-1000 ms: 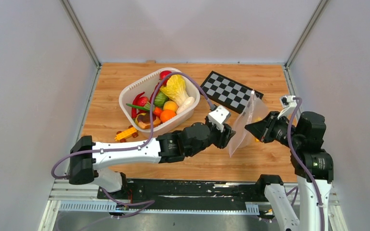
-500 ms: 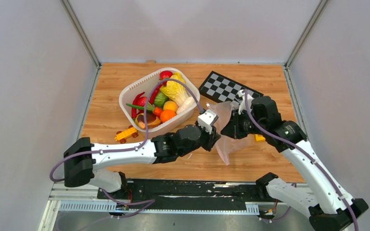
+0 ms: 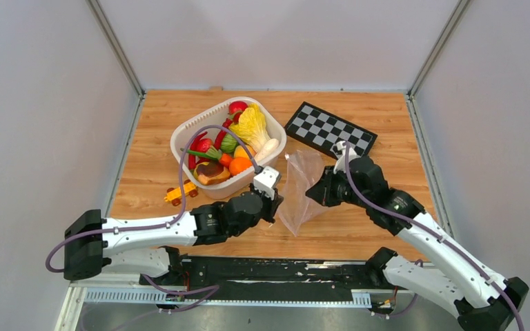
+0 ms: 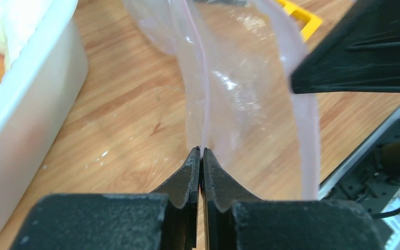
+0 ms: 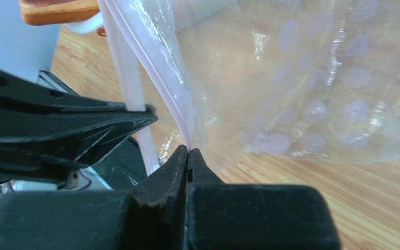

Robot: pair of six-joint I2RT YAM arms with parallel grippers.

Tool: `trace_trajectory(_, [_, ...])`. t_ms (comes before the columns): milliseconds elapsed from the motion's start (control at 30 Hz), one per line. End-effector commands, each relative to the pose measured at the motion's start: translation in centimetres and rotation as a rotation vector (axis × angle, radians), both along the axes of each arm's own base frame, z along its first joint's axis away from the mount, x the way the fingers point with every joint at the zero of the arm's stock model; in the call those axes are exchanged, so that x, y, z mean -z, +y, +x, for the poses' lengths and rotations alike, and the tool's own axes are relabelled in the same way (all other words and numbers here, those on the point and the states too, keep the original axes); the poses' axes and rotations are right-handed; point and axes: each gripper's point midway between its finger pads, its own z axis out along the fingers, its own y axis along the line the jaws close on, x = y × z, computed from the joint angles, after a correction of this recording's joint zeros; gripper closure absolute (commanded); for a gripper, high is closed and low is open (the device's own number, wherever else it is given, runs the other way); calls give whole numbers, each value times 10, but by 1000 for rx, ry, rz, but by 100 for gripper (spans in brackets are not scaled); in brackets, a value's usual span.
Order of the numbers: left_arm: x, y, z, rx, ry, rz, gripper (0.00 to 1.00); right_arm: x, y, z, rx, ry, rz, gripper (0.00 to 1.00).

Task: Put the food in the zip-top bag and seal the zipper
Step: Open the zipper of the food storage bag at the center of the board.

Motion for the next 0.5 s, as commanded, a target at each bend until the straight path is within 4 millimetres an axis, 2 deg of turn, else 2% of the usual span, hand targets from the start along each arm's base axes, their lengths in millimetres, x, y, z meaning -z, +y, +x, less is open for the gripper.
trace_trajectory(0, [4, 20, 12, -100, 5, 6, 92, -47, 18, 1, 59, -136, 224, 100])
trace_trajectory(67, [5, 24, 14, -113, 2, 21, 94, -54, 21, -8, 41, -161, 229, 100])
trace_trajectory(167, [6, 23, 19, -129, 3, 26, 94, -53, 12, -11, 98, -177, 147, 100])
trace_trajectory(267, [9, 18, 21, -130, 11, 32, 94, -41, -11, -10, 246, -179, 0, 100])
trace_trajectory(333, [13, 14, 23, -134, 20, 43, 94, -41, -17, -11, 283, -194, -39, 100])
trace_trajectory(467, [19, 12, 26, -143, 25, 75, 94, -46, -10, -11, 280, -219, 27, 100])
